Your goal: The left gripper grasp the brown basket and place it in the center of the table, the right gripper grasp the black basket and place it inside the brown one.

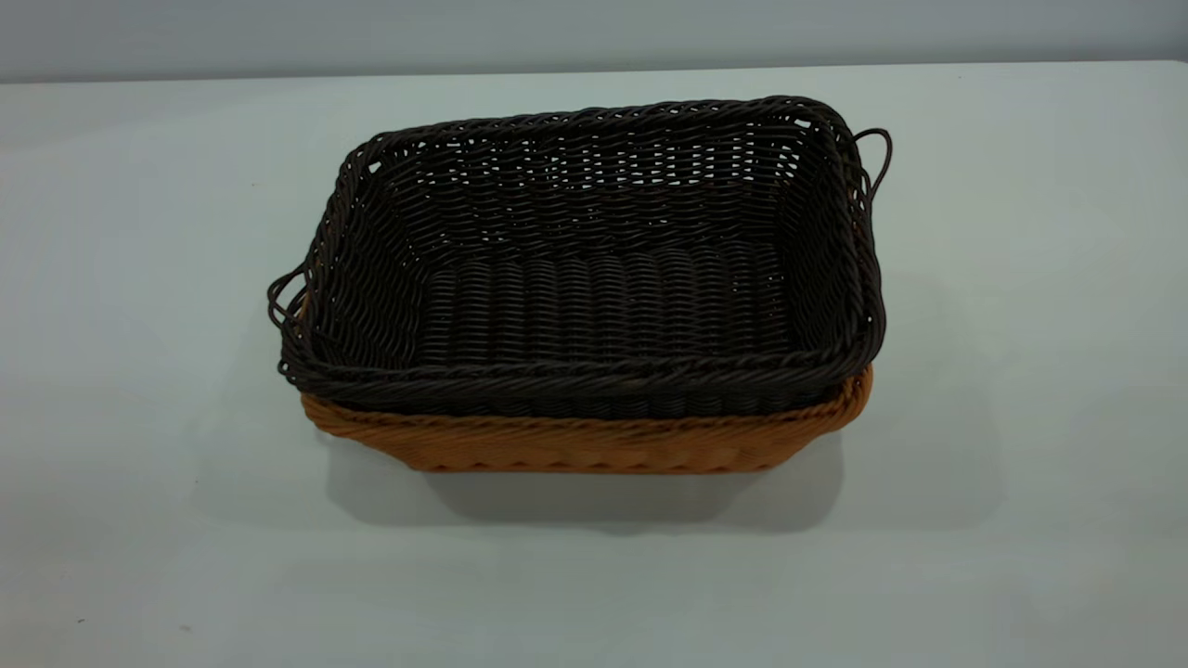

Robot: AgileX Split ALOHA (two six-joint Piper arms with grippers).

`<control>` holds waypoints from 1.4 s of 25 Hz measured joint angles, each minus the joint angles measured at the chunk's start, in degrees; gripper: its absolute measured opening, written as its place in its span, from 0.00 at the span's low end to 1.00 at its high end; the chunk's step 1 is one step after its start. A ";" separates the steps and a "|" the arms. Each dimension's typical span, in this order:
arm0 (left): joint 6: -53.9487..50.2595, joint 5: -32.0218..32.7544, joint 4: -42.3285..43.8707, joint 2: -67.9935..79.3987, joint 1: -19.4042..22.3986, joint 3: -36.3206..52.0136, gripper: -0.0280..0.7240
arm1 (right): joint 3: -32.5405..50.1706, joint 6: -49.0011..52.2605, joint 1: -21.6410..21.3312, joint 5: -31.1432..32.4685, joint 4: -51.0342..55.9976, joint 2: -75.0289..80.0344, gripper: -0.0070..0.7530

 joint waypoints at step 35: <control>0.00 0.00 0.06 -0.04 0.00 0.00 0.80 | 0.33 15.32 -15.70 -0.37 -12.58 0.00 0.77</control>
